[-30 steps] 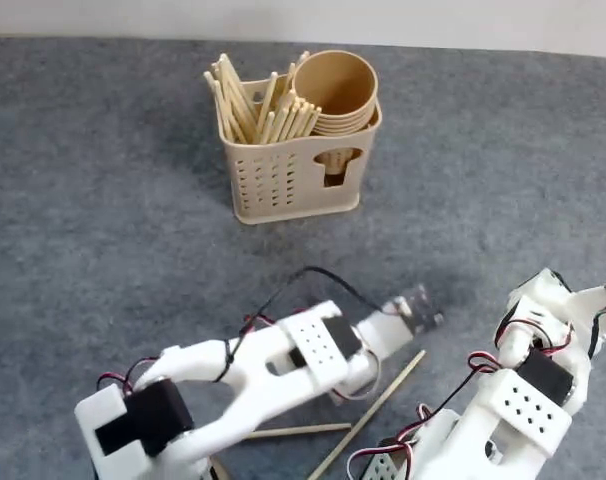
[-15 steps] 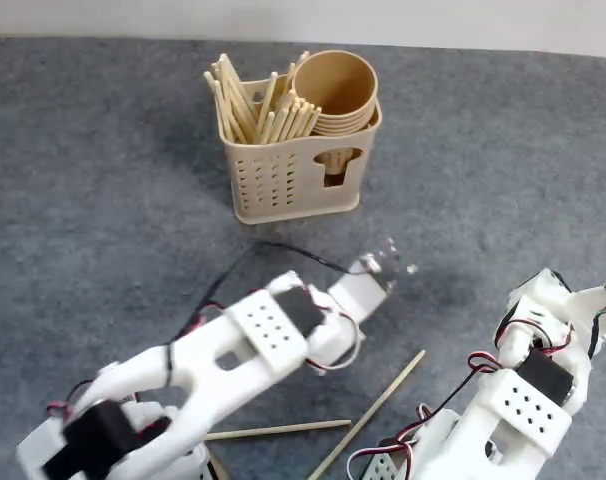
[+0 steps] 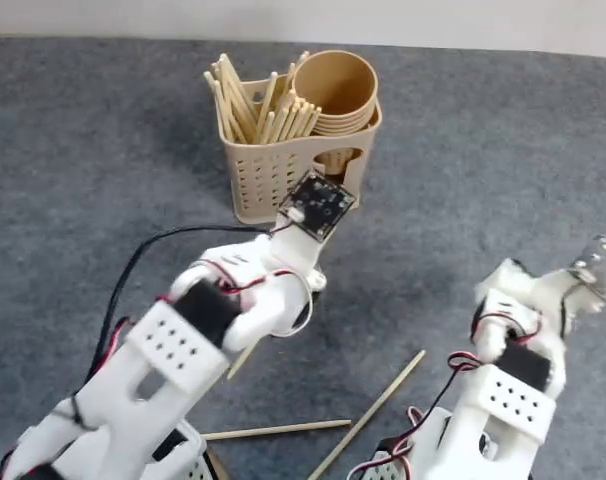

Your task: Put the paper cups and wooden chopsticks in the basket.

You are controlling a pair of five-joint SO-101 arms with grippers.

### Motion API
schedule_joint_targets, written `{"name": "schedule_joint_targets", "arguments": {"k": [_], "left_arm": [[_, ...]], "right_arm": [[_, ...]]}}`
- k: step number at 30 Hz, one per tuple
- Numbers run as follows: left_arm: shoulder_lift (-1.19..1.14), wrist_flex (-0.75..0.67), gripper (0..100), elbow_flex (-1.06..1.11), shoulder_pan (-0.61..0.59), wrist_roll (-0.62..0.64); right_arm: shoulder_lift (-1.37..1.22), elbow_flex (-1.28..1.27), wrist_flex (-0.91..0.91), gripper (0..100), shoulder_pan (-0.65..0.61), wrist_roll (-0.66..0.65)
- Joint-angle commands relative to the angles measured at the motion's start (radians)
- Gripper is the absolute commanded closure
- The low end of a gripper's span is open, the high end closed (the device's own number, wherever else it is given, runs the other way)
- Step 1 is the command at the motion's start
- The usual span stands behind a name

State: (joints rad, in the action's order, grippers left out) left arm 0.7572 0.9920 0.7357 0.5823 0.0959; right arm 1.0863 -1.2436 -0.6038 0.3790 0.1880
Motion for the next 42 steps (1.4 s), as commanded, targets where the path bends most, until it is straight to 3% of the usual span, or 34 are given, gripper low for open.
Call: {"name": "schedule_joint_targets", "arguments": {"k": [1, 8, 16, 36, 42], "left_arm": [[0.124, 0.0, 99, -0.015, -0.018, 0.002], [0.285, -0.068, 99, -0.016, -0.142, 0.005], [0.364, -0.333, 99, -0.016, -0.257, 0.009], [0.179, -0.95, 99, -0.018, -0.335, -0.074], [0.076, -0.997, 99, -0.12, -0.377, -0.069]], "right_arm": [[0.021, 0.007, 0.016, 98.8, -0.102, -0.014], [0.021, -0.008, 0.001, 98.8, -0.179, -0.012], [0.021, -0.019, -0.002, 98.8, -0.209, -0.012], [0.021, -0.022, -0.002, 98.8, -0.208, -0.014], [0.021, -0.022, -0.002, 98.8, -0.208, -0.014]]}}
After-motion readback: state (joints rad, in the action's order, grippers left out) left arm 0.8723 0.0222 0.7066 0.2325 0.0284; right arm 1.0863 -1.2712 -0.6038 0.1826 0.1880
